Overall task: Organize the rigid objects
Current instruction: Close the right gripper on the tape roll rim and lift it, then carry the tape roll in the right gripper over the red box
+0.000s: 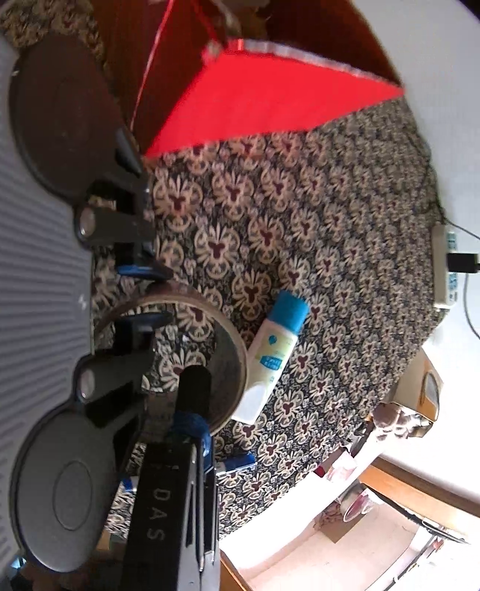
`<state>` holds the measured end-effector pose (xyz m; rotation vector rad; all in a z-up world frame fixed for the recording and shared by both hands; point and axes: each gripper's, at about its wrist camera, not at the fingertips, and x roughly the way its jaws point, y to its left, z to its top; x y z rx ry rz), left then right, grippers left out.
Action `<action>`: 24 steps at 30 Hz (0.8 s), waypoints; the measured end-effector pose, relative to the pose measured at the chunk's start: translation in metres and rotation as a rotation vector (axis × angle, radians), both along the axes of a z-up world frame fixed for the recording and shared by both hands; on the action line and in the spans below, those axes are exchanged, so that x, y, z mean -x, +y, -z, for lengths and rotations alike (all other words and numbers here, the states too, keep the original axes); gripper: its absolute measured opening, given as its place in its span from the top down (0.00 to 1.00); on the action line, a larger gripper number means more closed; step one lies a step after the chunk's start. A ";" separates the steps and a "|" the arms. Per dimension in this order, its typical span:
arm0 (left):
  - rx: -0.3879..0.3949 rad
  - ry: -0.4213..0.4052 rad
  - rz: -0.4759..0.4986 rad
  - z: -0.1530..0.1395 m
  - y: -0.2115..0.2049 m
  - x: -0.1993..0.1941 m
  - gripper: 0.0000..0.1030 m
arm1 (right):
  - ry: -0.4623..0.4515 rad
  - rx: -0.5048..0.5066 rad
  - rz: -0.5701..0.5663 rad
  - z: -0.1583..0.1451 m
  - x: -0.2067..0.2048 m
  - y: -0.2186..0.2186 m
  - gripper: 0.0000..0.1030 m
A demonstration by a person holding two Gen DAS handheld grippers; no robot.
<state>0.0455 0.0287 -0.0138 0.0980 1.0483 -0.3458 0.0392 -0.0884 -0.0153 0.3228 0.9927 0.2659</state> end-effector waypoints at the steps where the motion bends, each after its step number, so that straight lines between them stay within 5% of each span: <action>1: 0.000 -0.010 0.003 -0.003 0.005 0.002 0.89 | -0.007 0.000 0.001 -0.003 0.001 0.006 0.94; 24: 0.089 -0.305 0.003 -0.103 0.120 0.021 0.87 | -0.344 0.019 -0.001 -0.092 0.003 0.115 0.91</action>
